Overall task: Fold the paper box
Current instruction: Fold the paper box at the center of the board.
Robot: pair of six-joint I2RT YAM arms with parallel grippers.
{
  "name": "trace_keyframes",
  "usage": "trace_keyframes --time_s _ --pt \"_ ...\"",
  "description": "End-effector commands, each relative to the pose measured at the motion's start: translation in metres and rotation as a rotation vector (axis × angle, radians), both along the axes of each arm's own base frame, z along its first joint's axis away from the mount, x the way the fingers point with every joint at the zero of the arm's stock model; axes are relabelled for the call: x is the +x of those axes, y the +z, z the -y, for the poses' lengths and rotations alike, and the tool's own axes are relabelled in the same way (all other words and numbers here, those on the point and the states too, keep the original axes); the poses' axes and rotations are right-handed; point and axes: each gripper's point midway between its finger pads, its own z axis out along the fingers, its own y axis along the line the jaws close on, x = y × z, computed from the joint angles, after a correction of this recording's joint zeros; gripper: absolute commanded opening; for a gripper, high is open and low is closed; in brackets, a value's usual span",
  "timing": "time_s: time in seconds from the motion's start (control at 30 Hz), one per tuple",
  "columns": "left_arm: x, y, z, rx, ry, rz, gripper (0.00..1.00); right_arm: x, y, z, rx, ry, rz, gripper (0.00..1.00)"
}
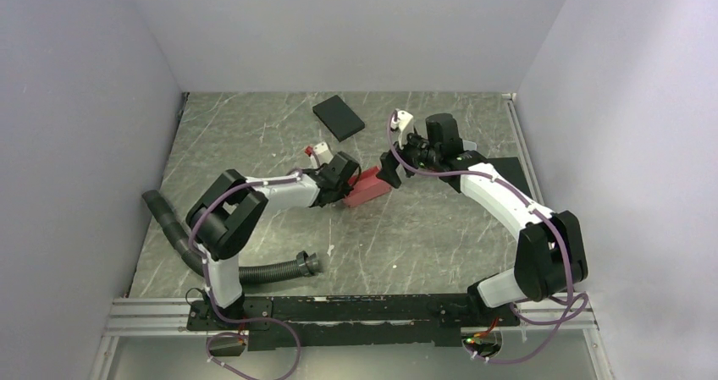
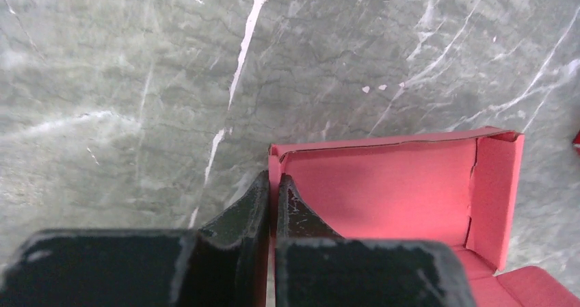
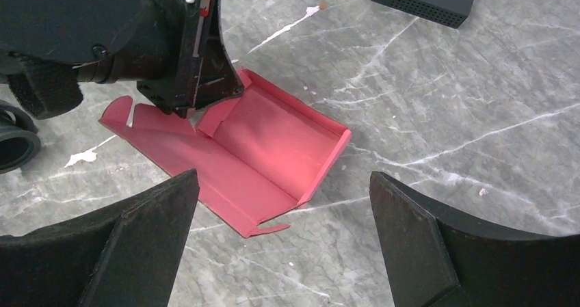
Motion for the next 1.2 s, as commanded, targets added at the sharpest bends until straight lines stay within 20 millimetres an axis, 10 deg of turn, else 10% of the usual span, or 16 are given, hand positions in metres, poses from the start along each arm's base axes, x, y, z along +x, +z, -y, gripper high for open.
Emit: trace_keyframes --time_s 0.0,0.63,1.17 --pt "-0.019 -0.017 -0.045 0.27 -0.13 0.006 0.0 -0.002 0.027 0.0 0.057 0.014 0.053 1.0" --pt "-0.016 0.056 -0.036 0.188 -0.333 0.335 0.39 -0.008 0.032 0.001 0.127 0.039 0.004 1.0" --pt "-0.029 0.025 -0.033 0.165 -0.403 0.208 0.5 -0.01 0.03 0.0 0.133 0.048 -0.006 1.0"
